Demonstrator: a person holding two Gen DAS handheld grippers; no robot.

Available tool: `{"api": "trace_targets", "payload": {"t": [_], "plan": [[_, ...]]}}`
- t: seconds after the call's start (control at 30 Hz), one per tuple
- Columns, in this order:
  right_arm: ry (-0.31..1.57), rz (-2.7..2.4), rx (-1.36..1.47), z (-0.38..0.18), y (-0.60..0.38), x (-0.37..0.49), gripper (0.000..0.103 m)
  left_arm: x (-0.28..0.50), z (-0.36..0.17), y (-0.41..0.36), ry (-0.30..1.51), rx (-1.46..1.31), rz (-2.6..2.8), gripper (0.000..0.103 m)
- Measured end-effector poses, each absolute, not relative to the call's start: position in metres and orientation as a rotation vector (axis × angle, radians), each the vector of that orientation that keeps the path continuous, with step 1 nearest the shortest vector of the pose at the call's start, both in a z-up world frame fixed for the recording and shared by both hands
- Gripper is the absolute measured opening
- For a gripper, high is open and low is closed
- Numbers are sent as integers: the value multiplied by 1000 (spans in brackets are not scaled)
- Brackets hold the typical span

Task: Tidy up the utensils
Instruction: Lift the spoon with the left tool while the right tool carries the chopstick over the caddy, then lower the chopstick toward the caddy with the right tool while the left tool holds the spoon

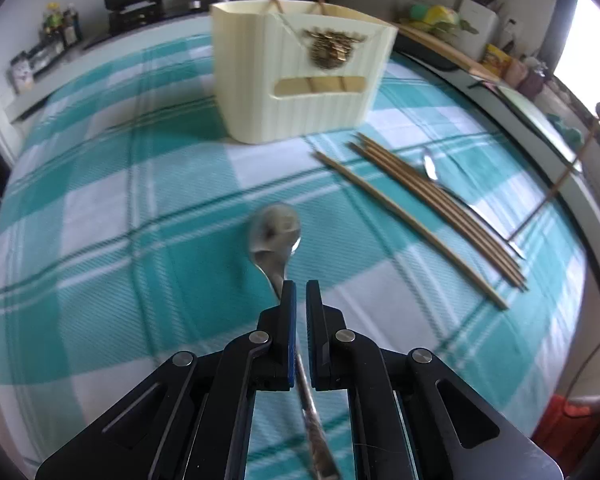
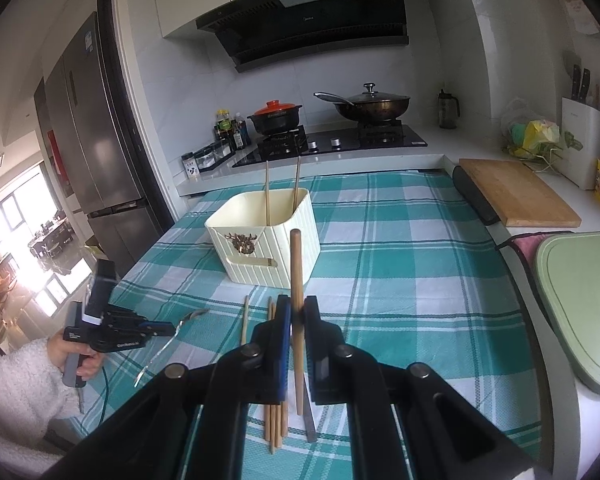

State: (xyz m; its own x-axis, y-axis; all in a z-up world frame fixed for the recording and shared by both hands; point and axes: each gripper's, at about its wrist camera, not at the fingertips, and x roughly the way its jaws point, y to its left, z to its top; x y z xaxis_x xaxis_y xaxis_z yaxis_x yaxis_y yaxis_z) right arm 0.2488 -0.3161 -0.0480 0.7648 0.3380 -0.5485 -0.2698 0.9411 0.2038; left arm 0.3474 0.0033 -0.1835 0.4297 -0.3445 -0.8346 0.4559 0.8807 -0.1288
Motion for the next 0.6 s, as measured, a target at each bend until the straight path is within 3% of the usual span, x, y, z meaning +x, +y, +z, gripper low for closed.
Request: {"api": "trace_targets", "payload": {"t": [0.1, 0.17, 0.23, 0.3, 0.37, 0.43, 0.5, 0.6], "plan": [[620, 336, 113, -49, -312, 251, 7, 340, -183, -9, 983, 179, -466, 6], [616, 340, 111, -49, -310, 250, 7, 339, -183, -17, 968, 232, -423, 18], [615, 343, 109, -48, -308, 249, 7, 341, -187, -27, 951, 302, -346, 66], [613, 345, 108, -48, -307, 249, 7, 340, -193, -40, 915, 392, -274, 74], [612, 343, 114, -48, -308, 248, 7, 340, -201, -48, 919, 476, -233, 70], [613, 344, 124, -48, -309, 248, 7, 342, -206, -46, 933, 504, -216, 35], [609, 345, 127, -48, -309, 247, 7, 347, -205, -32, 974, 436, -235, 18], [605, 351, 127, -48, -309, 244, 7, 354, -197, -5, 1015, 289, -253, 11]]}}
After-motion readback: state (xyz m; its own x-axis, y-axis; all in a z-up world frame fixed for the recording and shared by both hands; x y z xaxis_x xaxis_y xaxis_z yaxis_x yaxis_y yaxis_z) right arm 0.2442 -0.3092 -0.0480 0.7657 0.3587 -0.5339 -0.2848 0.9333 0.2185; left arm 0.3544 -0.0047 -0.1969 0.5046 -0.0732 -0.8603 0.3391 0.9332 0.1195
